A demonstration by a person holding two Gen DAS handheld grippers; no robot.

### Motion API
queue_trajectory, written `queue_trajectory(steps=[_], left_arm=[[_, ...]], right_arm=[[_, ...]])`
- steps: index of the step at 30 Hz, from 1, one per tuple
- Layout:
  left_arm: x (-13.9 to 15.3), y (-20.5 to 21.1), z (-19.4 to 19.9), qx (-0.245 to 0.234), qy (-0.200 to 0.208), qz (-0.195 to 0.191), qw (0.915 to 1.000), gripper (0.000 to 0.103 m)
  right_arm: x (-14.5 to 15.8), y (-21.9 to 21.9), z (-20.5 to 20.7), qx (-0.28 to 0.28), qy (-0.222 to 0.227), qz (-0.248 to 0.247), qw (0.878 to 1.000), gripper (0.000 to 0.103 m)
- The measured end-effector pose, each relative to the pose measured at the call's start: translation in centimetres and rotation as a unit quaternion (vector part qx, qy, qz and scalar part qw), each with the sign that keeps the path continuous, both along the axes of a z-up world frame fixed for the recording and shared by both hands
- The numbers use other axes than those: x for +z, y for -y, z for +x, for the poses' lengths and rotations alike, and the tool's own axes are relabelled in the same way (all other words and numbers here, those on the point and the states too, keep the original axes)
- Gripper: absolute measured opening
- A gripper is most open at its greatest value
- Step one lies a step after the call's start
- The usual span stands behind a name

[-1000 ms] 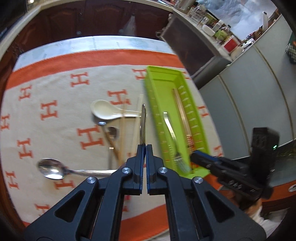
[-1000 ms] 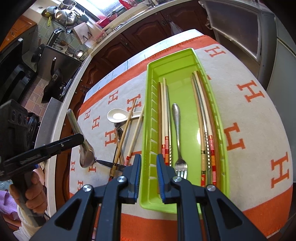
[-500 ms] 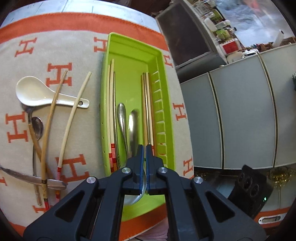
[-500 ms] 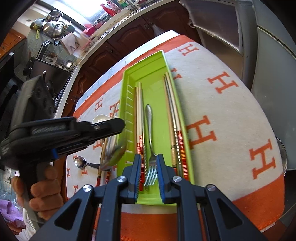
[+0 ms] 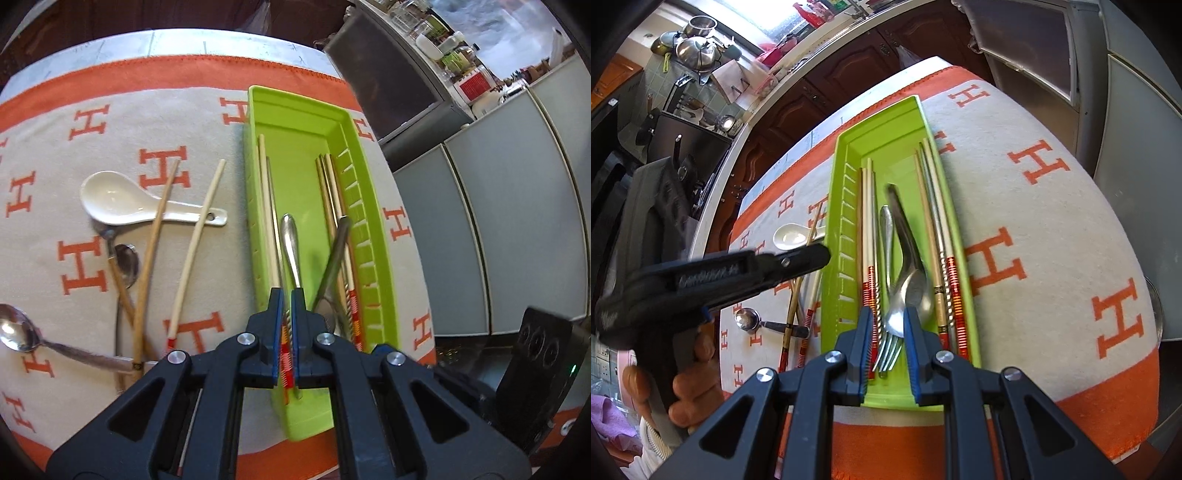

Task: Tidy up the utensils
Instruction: 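Carry the silver spoon into the green tray and open the left tool, then move the open right tool over the twisted-handle silver spoon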

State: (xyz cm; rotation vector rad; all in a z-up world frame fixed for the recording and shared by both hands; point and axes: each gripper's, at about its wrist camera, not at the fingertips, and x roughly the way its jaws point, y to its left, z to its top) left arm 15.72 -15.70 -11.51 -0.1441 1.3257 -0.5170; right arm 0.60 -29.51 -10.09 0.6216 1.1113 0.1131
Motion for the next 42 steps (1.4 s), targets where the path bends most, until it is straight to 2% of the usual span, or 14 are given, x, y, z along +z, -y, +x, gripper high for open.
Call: queue_trajectory(steps=[5, 9, 15, 24, 33, 36, 42], left_arm=[[0.5, -3.7, -2.5, 0.009, 0.012, 0.030, 0.9994, 0.001], [0.4, -7.6, -4.2, 0.034, 0.018, 0.043, 0.9984, 0.001], [0.2, -14.1, -6.8, 0.081, 0.034, 0.082, 0.9927, 0.001], [-1.9, -22.2, -8.8, 0.148, 0.027, 0.115, 0.9820, 0.001], [-3.1, -24.7, -9.2, 0.172, 0.013, 0.089, 0.9810, 0.001], [-3.2, -24.9, -9.1, 0.173, 0.011, 0.082, 0.9814, 0.001], [-3.6, -25.6, -8.8, 0.180, 0.006, 0.072, 0.9810, 0.001]], right_arm=[[0.2, -1.5, 0.0, 0.023, 0.003, -0.008, 1.000, 0.016], [0.5, -3.3, 0.0, 0.049, 0.007, -0.018, 0.999, 0.016], [0.9, -6.8, 0.4, 0.094, 0.007, -0.035, 0.995, 0.016], [1.9, -13.5, 1.2, 0.189, 0.025, -0.076, 0.979, 0.016], [1.8, -19.7, 3.5, 0.284, 0.057, -0.145, 0.946, 0.019], [1.1, -21.7, 4.3, 0.313, 0.065, -0.177, 0.931, 0.025], [-1.0, -25.8, 4.8, 0.388, 0.078, -0.218, 0.892, 0.025]])
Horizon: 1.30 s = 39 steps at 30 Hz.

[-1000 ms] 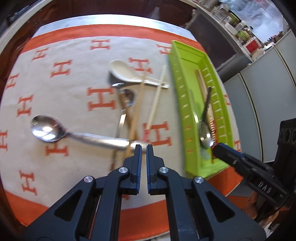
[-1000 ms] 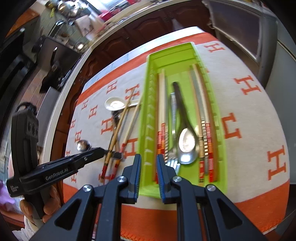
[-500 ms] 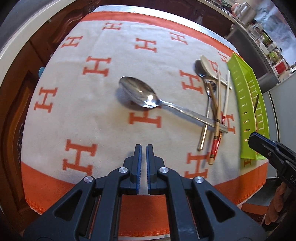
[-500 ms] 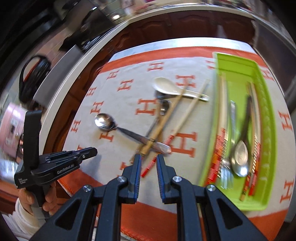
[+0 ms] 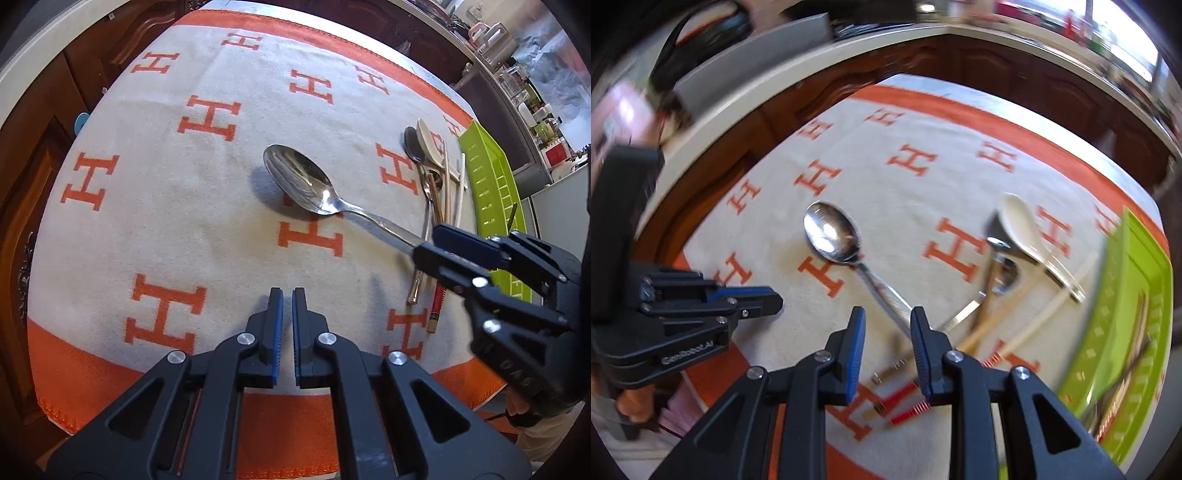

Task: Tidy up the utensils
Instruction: 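Move the open right tool over the twisted-handle silver spoon, then grasp the twisted-handle spoon by its handle with the right tool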

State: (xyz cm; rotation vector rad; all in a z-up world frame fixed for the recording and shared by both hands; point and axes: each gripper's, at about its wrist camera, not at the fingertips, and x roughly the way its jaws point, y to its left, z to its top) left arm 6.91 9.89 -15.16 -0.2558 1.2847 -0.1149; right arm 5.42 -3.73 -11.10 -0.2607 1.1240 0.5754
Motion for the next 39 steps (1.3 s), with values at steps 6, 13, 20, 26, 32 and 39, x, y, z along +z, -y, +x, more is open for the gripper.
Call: queue_trajectory(steps=[6, 13, 20, 26, 32, 39], left_arm=[[-0.4, -0.7, 0.3, 0.007, -0.002, -0.006, 1.0000, 0.001], [-0.6, -0.6, 0.6, 0.002, -0.001, -0.014, 0.9999, 0.001], [-0.6, -0.6, 0.6, 0.000, -0.001, -0.015, 0.9999, 0.001], [-0.6, -0.4, 0.5, -0.003, -0.002, -0.015, 0.9999, 0.001], [-0.6, -0.1, 0.6, -0.006, -0.002, -0.019, 0.9998, 0.001], [-0.6, 0.0, 0.6, -0.007, -0.006, -0.018, 0.9998, 0.001]], right_arm=[[-1.7, -2.5, 0.1, 0.040, 0.031, -0.066, 0.997, 0.025], [-2.7, -4.3, -0.5, 0.092, 0.087, -0.134, 0.983, 0.025], [-2.6, -4.9, -0.7, 0.107, 0.101, -0.145, 0.978, 0.025], [-0.9, -2.3, 0.0, 0.063, 0.059, -0.077, 0.993, 0.025], [-0.6, -1.3, 0.4, 0.057, 0.045, -0.066, 0.995, 0.025], [-2.3, -4.4, -0.3, 0.107, 0.074, -0.111, 0.985, 0.025]])
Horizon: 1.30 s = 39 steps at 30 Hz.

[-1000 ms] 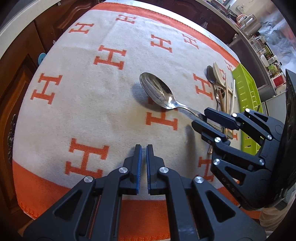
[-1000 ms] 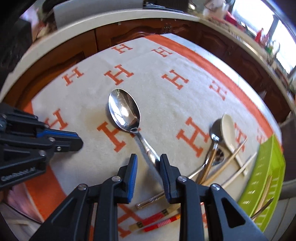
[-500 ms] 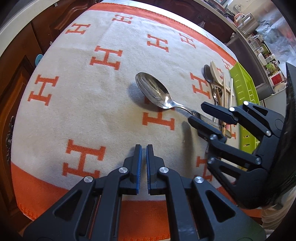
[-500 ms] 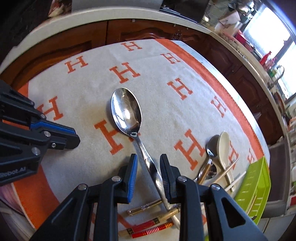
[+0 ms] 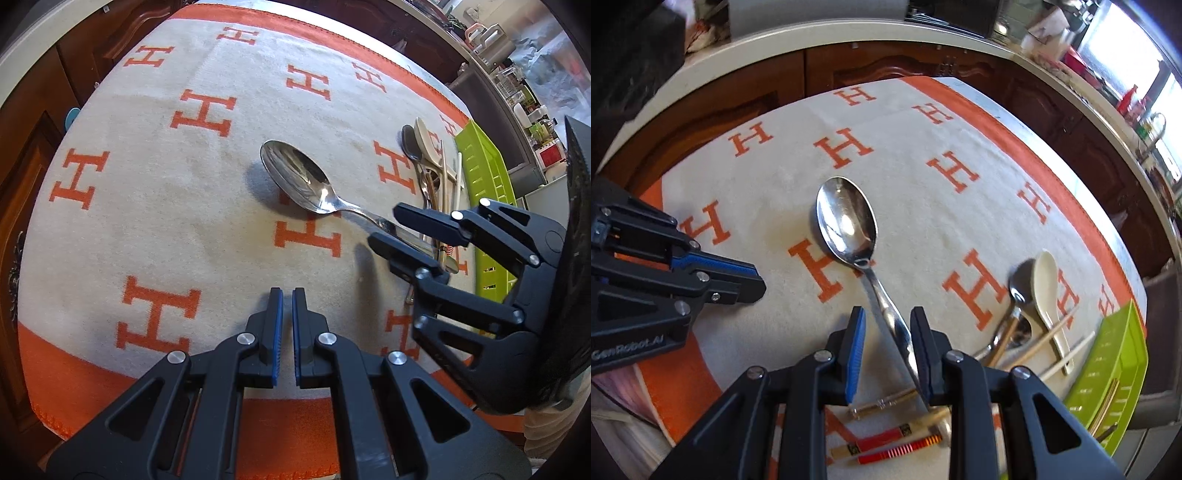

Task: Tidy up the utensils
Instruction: 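Grasp the twisted-handle spoon by its handle with the right tool, then lay the twisted-handle spoon in the green tray and open the right tool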

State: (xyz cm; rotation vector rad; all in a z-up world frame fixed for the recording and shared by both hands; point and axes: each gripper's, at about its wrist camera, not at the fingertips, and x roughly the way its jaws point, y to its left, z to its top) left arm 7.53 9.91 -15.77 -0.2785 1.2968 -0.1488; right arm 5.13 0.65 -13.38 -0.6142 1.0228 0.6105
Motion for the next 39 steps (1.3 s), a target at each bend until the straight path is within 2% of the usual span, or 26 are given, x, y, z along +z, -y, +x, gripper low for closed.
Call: queue_trajectory(steps=[4, 7, 9, 12, 15, 19, 24, 26, 31, 39], left_arm=[[0.0, -0.3, 0.1, 0.003, -0.002, 0.002, 1.0000, 0.001], [0.0, -0.8, 0.2, 0.009, -0.004, -0.004, 0.9999, 0.001], [-0.1, -1.1, 0.2, 0.012, -0.004, -0.008, 0.9999, 0.001], [-0.1, -1.5, 0.2, 0.016, -0.003, -0.009, 0.9998, 0.002], [-0.1, -1.9, 0.2, 0.020, -0.004, -0.011, 0.9997, 0.002], [0.0, -2.3, 0.1, 0.024, -0.003, -0.011, 0.9997, 0.001], [0.0, -2.4, 0.0, 0.025, -0.004, -0.010, 0.9996, 0.001], [0.0, -2.2, 0.0, 0.024, -0.003, -0.009, 0.9997, 0.001], [0.0, -1.9, 0.0, 0.022, -0.004, -0.008, 0.9997, 0.002], [0.1, -1.9, 0.0, 0.023, -0.006, -0.008, 0.9997, 0.002]], right_arm=[[-0.4, -0.7, 0.1, 0.017, 0.019, -0.008, 1.000, 0.024], [-0.6, -1.2, 0.0, 0.038, 0.020, -0.015, 0.999, 0.012], [-0.5, -1.5, 0.1, 0.043, 0.022, -0.018, 0.999, 0.010], [-0.1, -1.4, 1.0, 0.033, -0.009, 0.019, 0.999, 0.005], [0.6, -0.6, 2.3, -0.008, -0.055, 0.082, 0.995, 0.003], [0.7, 1.3, 3.7, -0.069, -0.121, 0.159, 0.977, 0.002], [-0.2, 2.9, 3.8, -0.111, -0.149, 0.198, 0.962, 0.002], [-0.1, 2.8, 3.4, -0.110, -0.142, 0.194, 0.964, 0.002], [0.2, 1.1, 2.7, -0.085, -0.100, 0.147, 0.980, 0.002], [-0.5, 0.8, 2.8, -0.091, -0.091, 0.128, 0.983, 0.002]])
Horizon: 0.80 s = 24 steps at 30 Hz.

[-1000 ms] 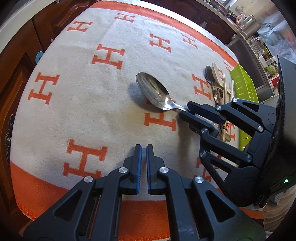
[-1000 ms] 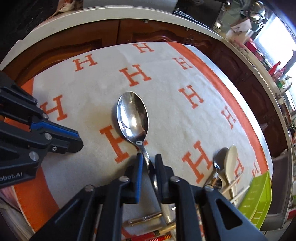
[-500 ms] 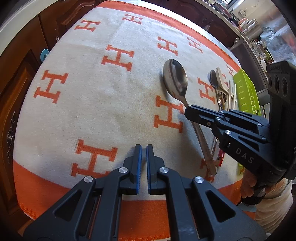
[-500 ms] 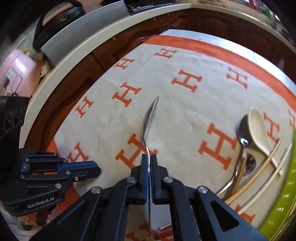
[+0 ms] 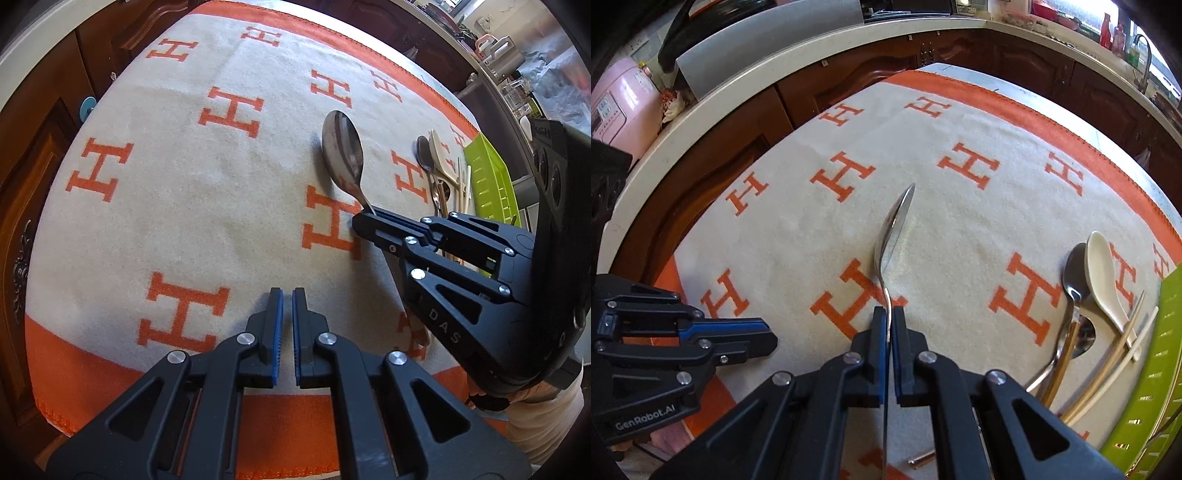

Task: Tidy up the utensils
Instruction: 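Lay the twisted-handle spoon in the green tray and open the right tool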

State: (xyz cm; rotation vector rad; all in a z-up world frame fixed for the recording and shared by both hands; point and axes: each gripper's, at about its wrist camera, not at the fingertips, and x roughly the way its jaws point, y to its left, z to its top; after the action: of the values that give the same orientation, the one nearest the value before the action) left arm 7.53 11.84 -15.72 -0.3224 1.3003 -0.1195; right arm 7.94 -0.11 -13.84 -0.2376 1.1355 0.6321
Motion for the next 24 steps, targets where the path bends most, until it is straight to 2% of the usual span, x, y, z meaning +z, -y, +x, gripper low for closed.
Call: queue_trajectory(steps=[3, 6, 10, 13, 18, 21, 24], left_arm=[[0.3, 0.0, 0.0, -0.003, 0.003, 0.001, 1.0000, 0.002], [0.9, 0.3, 0.0, -0.010, 0.010, 0.006, 0.9999, 0.001], [1.9, 1.1, 0.3, -0.022, 0.019, 0.011, 0.9995, 0.001], [2.5, 2.2, 0.7, -0.037, 0.024, 0.013, 0.9990, 0.001], [3.7, 5.3, 2.0, -0.071, 0.036, 0.015, 0.9967, 0.001], [4.5, 7.8, 2.8, -0.097, 0.046, 0.018, 0.9941, 0.001], [4.8, 10.3, 4.1, -0.122, 0.047, 0.018, 0.9913, 0.001]], right_arm=[[0.1, 0.7, 0.1, -0.023, -0.016, 0.023, 0.999, 0.002], [1.1, 2.8, 0.2, -0.064, -0.039, 0.075, 0.994, 0.002], [3.9, 8.0, -0.3, -0.127, -0.044, 0.155, 0.979, 0.002], [6.1, 13.0, -1.4, -0.188, -0.022, 0.181, 0.965, 0.002], [7.6, 20.4, -2.5, -0.288, 0.000, 0.167, 0.943, 0.002], [7.0, 24.7, -2.8, -0.357, 0.005, 0.126, 0.925, 0.002], [5.8, 27.4, -2.8, -0.399, -0.006, 0.113, 0.910, 0.002]])
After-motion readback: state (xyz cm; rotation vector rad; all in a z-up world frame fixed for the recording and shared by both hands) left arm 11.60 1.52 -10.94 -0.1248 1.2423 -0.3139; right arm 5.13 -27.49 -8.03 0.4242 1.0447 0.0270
